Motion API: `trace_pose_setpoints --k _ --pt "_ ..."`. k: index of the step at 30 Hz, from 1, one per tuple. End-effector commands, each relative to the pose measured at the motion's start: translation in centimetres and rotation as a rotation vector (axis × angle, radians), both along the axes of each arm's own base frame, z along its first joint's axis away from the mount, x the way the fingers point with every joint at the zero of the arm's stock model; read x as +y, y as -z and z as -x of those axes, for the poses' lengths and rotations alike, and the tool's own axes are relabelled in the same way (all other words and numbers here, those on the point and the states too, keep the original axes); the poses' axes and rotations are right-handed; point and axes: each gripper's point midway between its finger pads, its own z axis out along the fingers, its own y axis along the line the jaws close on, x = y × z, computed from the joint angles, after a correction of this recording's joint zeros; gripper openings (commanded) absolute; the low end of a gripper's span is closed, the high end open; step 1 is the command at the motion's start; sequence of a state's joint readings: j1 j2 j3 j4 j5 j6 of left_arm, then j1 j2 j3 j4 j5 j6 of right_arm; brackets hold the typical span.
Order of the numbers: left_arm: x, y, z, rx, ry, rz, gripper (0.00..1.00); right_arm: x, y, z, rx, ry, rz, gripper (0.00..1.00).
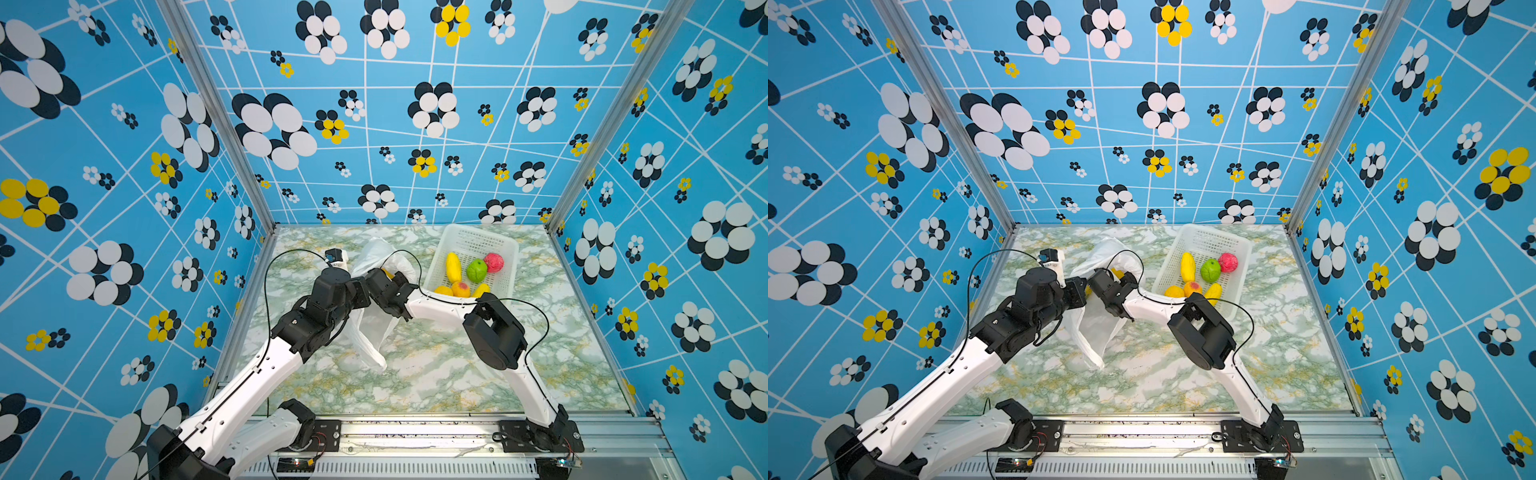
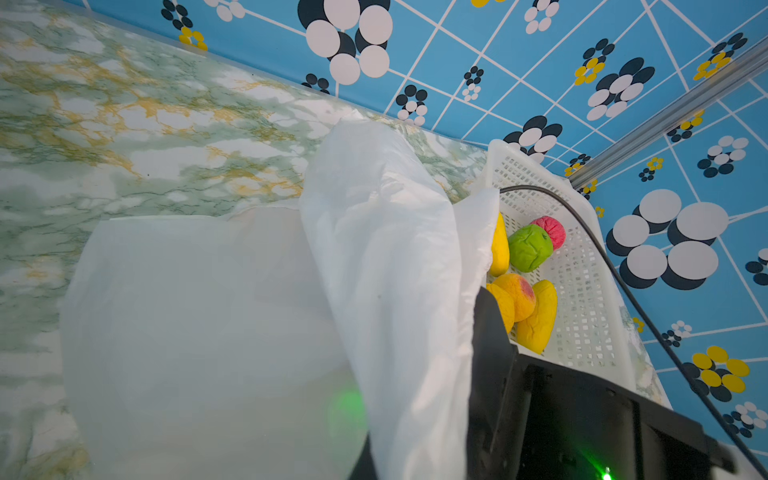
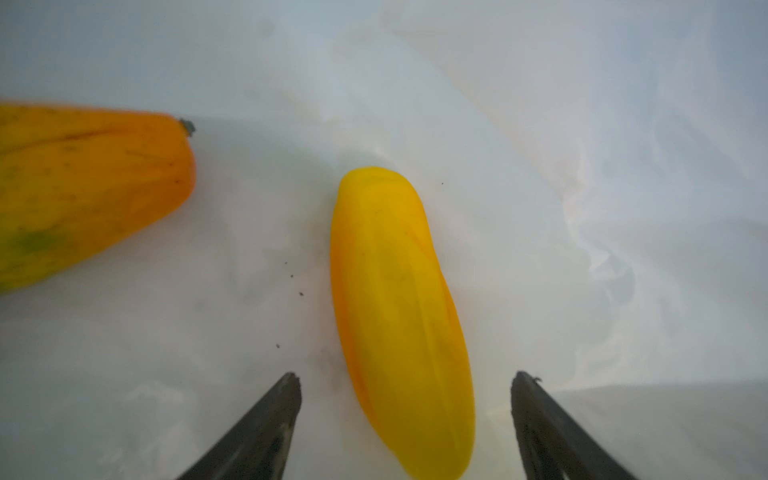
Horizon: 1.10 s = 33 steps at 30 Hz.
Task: Untie the knot of the plastic bag and take out the fruit
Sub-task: 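Lower the right gripper into the bag around the second yellow elongated fruit, then close the right gripper on the yellow elongated fruit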
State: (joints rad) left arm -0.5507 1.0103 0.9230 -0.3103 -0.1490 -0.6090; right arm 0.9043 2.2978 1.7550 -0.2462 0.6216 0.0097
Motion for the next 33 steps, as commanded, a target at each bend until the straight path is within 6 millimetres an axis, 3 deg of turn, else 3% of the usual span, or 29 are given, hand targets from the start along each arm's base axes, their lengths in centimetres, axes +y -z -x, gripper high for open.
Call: trace_pose_setpoints --k 1,5,12,24,27,33 --pt "-0.2 -0.9 0.3 -0.028 0.018 0.001 0.00 -0.5 2.6 -0.1 0.102 0.015 -0.029 0.78" --pt "0.0 -1.0 0.2 -0.030 0.012 -0.002 0.00 -0.4 4.1 -0.4 0.188 0.007 -0.108 0.71" --pt "-0.1 -1.0 0.2 -0.032 0.013 -0.002 0.00 -1.0 5.1 -1.3 0.242 0.032 -0.150 0.70" --pt "-0.2 -1.0 0.2 -0.031 0.018 0.001 0.00 -0.6 3.9 -2.3 0.248 0.054 -0.132 0.88" --pt "-0.1 -1.0 0.3 -0.033 0.016 0.002 0.00 -0.1 4.4 -2.3 0.298 0.055 -0.191 0.83" --pt "0.2 -0.9 0.5 -0.033 0.009 -0.006 0.00 0.6 4.5 -2.5 0.350 0.045 -0.274 0.59"
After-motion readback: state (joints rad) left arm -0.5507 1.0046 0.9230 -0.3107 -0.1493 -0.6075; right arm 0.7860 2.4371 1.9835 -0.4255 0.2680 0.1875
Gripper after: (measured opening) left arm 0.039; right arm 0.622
